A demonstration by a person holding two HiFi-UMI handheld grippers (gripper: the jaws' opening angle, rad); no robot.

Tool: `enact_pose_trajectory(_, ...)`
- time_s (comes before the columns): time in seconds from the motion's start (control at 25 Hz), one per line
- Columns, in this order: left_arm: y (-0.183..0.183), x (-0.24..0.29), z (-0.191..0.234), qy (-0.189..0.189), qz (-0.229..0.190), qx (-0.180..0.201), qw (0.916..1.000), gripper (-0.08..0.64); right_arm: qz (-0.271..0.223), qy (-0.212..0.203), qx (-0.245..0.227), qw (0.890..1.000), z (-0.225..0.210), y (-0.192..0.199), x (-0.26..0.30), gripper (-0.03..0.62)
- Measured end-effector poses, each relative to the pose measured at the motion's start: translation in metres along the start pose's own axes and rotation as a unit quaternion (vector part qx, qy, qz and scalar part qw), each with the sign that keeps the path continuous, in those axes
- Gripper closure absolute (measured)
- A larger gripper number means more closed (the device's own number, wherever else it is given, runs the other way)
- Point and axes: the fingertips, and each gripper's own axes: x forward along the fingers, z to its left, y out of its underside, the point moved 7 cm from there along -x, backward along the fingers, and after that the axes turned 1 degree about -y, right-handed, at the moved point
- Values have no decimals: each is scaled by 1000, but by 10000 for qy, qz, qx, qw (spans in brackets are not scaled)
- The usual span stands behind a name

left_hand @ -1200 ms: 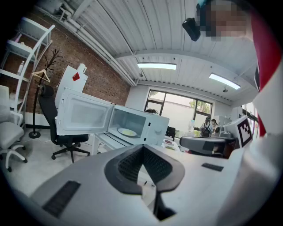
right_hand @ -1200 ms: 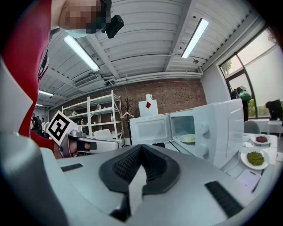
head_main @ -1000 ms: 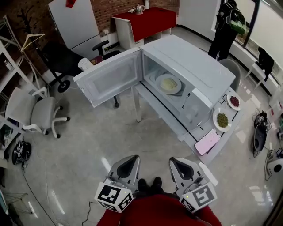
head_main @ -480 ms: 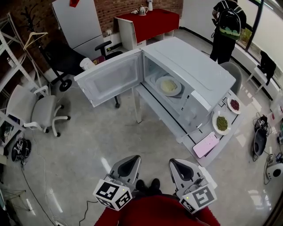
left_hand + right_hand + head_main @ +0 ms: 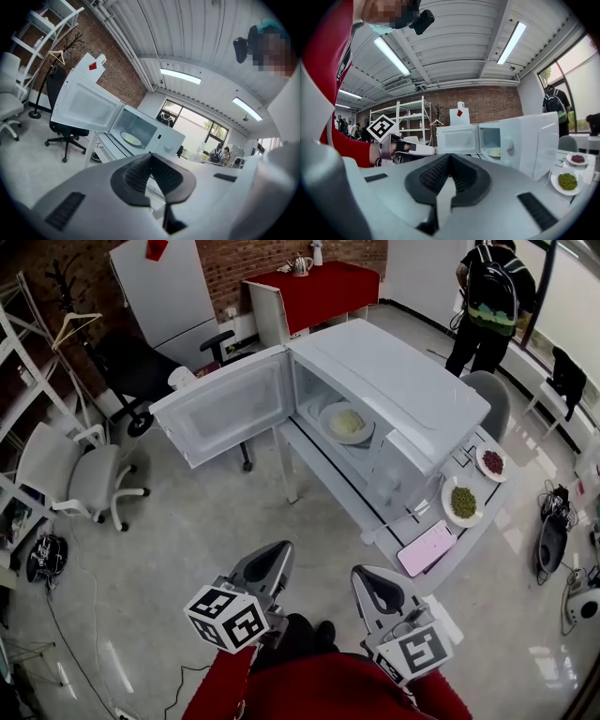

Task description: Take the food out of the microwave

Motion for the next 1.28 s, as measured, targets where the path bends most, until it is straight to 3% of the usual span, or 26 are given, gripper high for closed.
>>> enact_pose_trajectory(0.36,-19,49,16,135,126,-311,9993,549,-36,123,136,9998,-14,-5,21,583)
enact_pose_trajectory(0.84,-47,140,92,458,629,-924,9927,480,185,357,385,9984,-47,-16,113,583)
enact_pose_trajectory(1.28,-51,232,134,889,1215,-1933,9695,446,418,682,630,9948,-75,-19,171,583)
